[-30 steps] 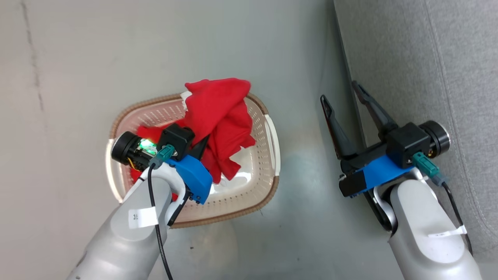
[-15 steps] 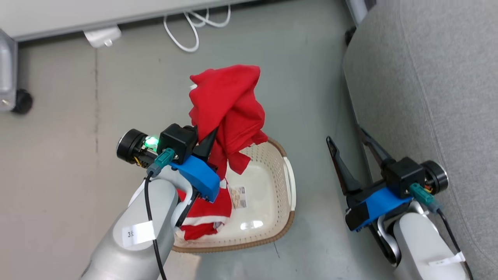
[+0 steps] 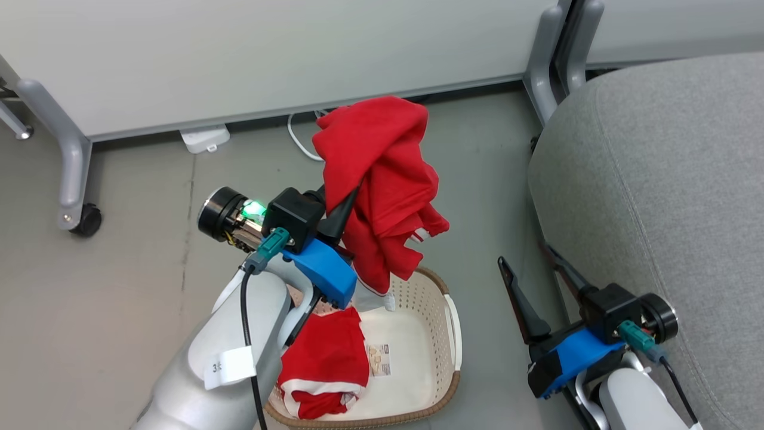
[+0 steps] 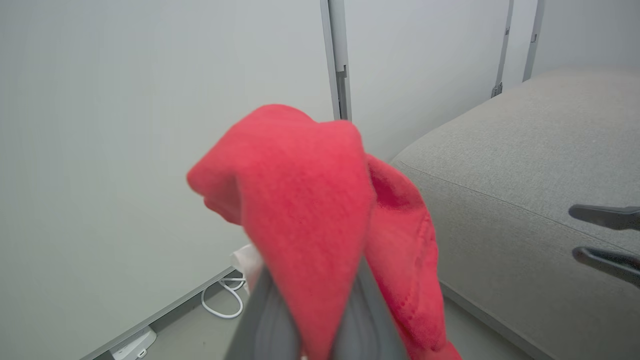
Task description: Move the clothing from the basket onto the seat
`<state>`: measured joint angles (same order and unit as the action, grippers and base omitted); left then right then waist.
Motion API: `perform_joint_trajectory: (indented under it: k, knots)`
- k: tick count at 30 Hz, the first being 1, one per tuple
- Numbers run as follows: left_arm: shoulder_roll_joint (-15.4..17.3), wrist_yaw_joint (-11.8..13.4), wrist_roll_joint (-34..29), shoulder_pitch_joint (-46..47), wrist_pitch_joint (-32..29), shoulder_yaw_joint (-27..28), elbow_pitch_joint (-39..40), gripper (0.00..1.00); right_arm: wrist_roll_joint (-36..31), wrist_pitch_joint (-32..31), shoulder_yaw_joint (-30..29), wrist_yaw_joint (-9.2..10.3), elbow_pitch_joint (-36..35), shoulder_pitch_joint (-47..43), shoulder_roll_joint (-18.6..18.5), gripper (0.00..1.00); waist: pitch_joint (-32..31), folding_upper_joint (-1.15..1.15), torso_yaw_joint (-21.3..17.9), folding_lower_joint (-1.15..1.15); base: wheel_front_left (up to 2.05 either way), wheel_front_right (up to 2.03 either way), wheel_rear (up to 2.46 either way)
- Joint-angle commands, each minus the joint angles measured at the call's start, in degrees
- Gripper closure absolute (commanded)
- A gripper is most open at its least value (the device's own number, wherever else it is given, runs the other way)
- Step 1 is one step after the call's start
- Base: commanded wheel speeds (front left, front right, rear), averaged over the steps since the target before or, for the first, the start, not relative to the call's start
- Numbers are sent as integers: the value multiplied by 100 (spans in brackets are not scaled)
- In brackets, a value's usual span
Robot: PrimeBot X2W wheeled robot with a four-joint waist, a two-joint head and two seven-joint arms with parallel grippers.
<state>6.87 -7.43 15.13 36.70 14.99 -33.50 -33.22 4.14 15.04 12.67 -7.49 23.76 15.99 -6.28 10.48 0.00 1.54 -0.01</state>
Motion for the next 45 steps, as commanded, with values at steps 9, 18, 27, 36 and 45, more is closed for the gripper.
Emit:
perform_joint_trajectory:
  k: [9, 18, 27, 36, 45]
  knots:
    - [8, -7, 103, 103, 29, -204, -60, 100, 26, 22, 43, -1, -16, -280, 60, 0, -321, 0, 72, 1, 0, 0, 0]
    - [-7, -7, 160, 133, 29, -292, -84, 100, 23, 22, 348, -1, -99, -175, 61, 0, -343, 0, 129, 1, 0, 0, 0]
    - [-85, -7, 158, 187, 29, -333, -86, 100, 42, 22, 914, -1, -108, 109, 99, 0, -310, 0, 218, 1, 0, 0, 0]
    - [-249, -7, 191, 363, 29, -475, -67, 100, 59, 22, 1423, -1, 125, 654, 176, 0, -205, 0, 429, 1, 0, 0, 0]
    - [-378, -7, 264, 535, 30, -635, 47, 100, -63, 22, 1456, -1, 554, 1137, 291, 0, -34, 0, 708, 1, 0, 0, 0]
